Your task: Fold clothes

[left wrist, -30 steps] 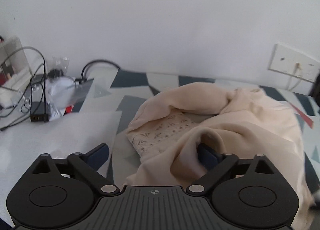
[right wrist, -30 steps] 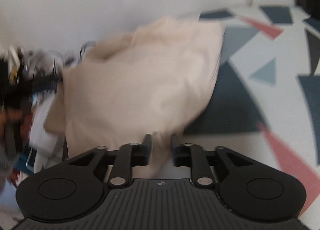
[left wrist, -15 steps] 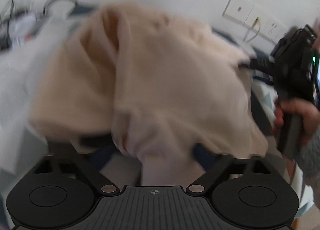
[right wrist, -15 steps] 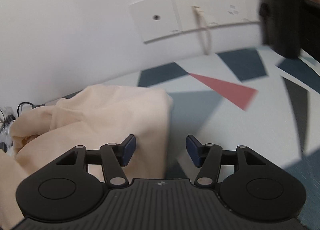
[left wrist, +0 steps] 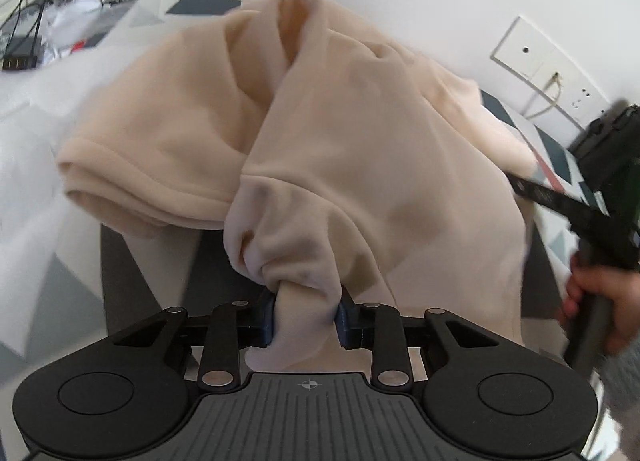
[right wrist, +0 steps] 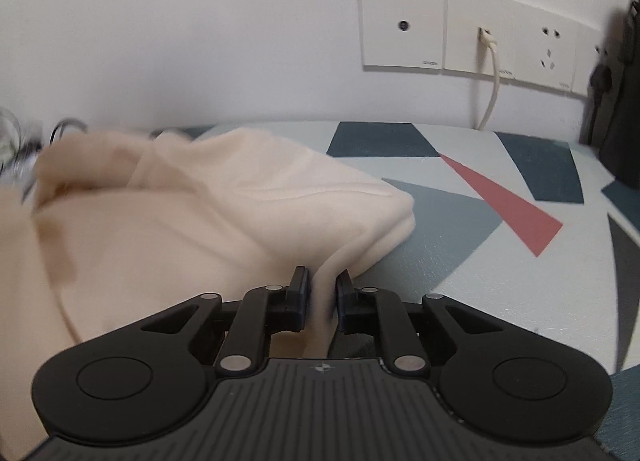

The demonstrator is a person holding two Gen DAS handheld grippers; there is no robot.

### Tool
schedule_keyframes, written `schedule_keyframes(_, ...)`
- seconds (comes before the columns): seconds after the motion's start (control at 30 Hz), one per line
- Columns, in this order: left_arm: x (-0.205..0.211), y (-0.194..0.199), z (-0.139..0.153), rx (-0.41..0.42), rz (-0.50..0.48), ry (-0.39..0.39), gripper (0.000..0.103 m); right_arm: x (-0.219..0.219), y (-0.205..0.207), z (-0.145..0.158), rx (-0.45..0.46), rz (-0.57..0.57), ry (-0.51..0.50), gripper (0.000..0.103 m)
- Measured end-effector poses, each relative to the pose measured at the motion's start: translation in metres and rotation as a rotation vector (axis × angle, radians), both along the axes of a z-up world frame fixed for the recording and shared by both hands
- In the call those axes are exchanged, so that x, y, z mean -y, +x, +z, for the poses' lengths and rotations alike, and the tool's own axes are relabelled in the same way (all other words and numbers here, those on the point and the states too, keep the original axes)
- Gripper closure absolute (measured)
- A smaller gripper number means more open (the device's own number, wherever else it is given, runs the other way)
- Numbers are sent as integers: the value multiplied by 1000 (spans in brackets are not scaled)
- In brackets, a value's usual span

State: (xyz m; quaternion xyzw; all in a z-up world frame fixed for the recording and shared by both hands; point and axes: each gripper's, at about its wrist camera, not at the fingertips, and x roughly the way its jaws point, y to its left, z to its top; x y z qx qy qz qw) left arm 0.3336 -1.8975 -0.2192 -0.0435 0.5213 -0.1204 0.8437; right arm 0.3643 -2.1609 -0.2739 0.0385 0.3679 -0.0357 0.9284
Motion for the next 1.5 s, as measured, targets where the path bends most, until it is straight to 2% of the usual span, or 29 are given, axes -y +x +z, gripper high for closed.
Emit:
schedule_keyframes(0.17,-8,32,-3,18,-97,16,77,-17,-24,6,-83,98,-198,89)
schedule_keyframes(0.27,2,55,-5,44,-194,32,76,-23,-52,9,-147,86,-235,90)
schedule_keyframes(0.37,0,70,-7,57,-267,32,71,-30,-82,13,-192,42,-210,90)
schedule_keyframes(0.47,-5,73,-7,57,-308,45,59,-38,-102,20,-226,-31,-169,89)
schedule_keyframes(0.5,-5,73,-7,54,-311,66,43,-41,-107,24,-233,-59,-164,86)
schedule_keyframes(0.53,-7,73,-5,52,-301,94,37,-43,-111,31,-234,-95,-174,80)
schedule_keyframes(0.63,-15,63,11,47,-312,83,48,-48,-122,59,-194,-156,-186,77)
schedule_keyframes(0.77,-27,45,48,79,-347,10,47,-49,-130,105,-136,-190,-191,77)
schedule_keyframes(0.93,-38,42,93,145,-283,-107,46,-43,-119,167,-41,-146,-309,77)
schedule_keyframes(1.0,-39,43,107,194,-260,-110,44,-37,-112,189,2,-128,-358,77)
schedule_keyframes(1.03,-38,41,112,224,-253,-100,38,-32,-108,198,22,-122,-377,77)
schedule_keyframes(1.1,-34,36,115,265,-241,-53,34,-21,-99,207,54,-106,-402,70)
schedule_keyframes(1.17,-29,28,109,269,-220,-15,34,-8,-91,207,64,-89,-404,54)
schedule_keyframes(1.27,-28,14,89,229,-187,-7,34,12,-76,180,20,-34,-363,53)
schedule_keyframes(1.37,-22,2,64,175,-146,-31,16,23,-68,134,-31,61,-312,42)
schedule_keyframes(1.4,-20,-3,57,166,-130,-32,5,24,-65,119,-53,98,-302,41)
schedule_keyframes(1.5,-10,-14,38,146,-83,-6,2,27,-56,73,-119,210,-271,41)
